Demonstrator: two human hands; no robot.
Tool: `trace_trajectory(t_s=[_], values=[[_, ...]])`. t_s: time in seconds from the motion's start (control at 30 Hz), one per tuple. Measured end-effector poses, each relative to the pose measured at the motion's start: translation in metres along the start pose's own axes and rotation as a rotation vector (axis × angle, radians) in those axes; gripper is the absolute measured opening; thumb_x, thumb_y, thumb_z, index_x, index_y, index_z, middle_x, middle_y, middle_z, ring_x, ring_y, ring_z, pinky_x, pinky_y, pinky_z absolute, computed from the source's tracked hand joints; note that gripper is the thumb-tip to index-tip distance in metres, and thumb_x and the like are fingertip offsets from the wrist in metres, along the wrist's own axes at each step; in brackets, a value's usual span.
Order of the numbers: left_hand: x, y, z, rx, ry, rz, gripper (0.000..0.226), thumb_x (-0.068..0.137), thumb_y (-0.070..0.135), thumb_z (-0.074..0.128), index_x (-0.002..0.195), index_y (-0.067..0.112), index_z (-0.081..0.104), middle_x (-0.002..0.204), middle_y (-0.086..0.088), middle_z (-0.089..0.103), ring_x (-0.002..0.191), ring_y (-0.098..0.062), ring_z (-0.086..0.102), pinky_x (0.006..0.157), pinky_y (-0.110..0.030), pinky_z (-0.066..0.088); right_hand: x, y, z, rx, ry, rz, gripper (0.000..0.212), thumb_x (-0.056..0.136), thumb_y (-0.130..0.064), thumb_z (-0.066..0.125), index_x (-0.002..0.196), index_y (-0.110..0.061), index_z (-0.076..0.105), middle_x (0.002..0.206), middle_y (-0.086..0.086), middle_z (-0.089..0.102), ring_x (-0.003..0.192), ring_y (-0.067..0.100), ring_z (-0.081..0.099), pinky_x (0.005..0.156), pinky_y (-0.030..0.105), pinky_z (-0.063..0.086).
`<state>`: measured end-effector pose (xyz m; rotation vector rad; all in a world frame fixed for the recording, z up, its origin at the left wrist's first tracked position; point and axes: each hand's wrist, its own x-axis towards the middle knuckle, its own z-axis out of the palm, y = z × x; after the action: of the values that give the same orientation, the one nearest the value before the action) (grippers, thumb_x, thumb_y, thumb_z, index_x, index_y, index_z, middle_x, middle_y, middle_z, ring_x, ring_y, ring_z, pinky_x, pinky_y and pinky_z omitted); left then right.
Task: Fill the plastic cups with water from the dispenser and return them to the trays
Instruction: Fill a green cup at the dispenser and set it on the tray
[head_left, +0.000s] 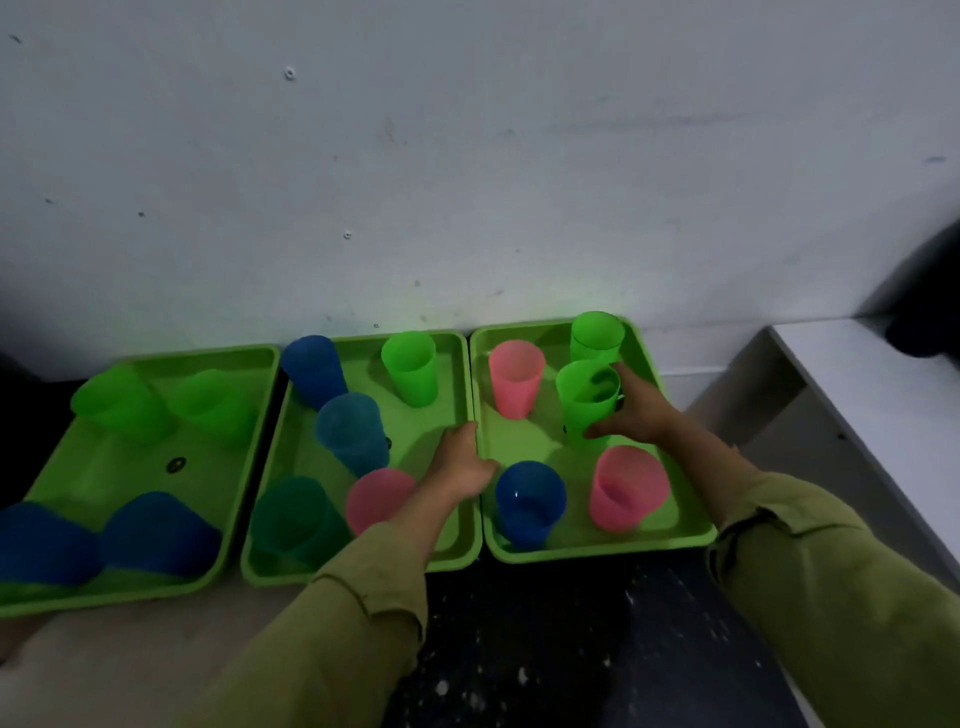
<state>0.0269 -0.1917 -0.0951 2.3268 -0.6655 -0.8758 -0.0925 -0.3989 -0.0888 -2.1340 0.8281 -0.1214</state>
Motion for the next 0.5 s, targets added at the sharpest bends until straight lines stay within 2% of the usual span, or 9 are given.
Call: trace_trajectory(t_s=[0.07, 0.2, 0.37, 0.5], values=[[0.004, -0.001, 0.003, 0.028, 0.013, -0.007, 0.073, 0.083, 0.012, 0.066, 0.144, 0.012, 0.027, 0.145, -0.011, 0.036, 0.13, -0.027, 0.04, 0.109, -0.037, 0.036, 0.002, 0.005, 0.001, -0.008, -0.035, -0.002, 0.089, 0.055, 0.001, 0.086, 0.131, -0.004, 0.04, 0.115, 0.013, 0.058, 0.104, 0.029, 0.057, 0.09, 0.04, 0.049], [0.009, -0.005, 0.006, 0.071, 0.059, 0.015, 0.062, 0.08, 0.005, 0.067, 0.136, 0.009, 0.041, 0.133, -0.012, 0.049, 0.12, -0.027, 0.049, 0.1, -0.032, 0.04, 0.004, 0.014, 0.007, 0.031, -0.06, -0.01, 0.087, 0.055, 0.005, 0.085, 0.13, -0.002, 0.041, 0.119, 0.018, 0.059, 0.107, 0.03, 0.057, 0.087, 0.037, 0.049], [0.012, -0.011, 0.008, 0.091, 0.101, 0.033, 0.071, 0.078, 0.003, 0.07, 0.14, 0.008, 0.037, 0.138, -0.012, 0.046, 0.126, -0.028, 0.045, 0.105, -0.035, 0.039, 0.007, 0.02, 0.006, 0.094, -0.076, 0.004, 0.086, 0.055, 0.009, 0.083, 0.129, -0.002, 0.04, 0.12, 0.019, 0.057, 0.111, 0.034, 0.055, 0.091, 0.045, 0.051], [0.013, -0.013, 0.009, 0.064, 0.108, 0.021, 0.076, 0.076, 0.003, 0.071, 0.142, 0.011, 0.034, 0.14, -0.011, 0.045, 0.126, -0.027, 0.046, 0.104, -0.035, 0.041, 0.007, 0.024, 0.003, 0.1, -0.133, 0.031, 0.079, 0.059, 0.009, 0.081, 0.128, -0.004, 0.043, 0.118, 0.016, 0.058, 0.103, 0.025, 0.056, 0.087, 0.037, 0.05]])
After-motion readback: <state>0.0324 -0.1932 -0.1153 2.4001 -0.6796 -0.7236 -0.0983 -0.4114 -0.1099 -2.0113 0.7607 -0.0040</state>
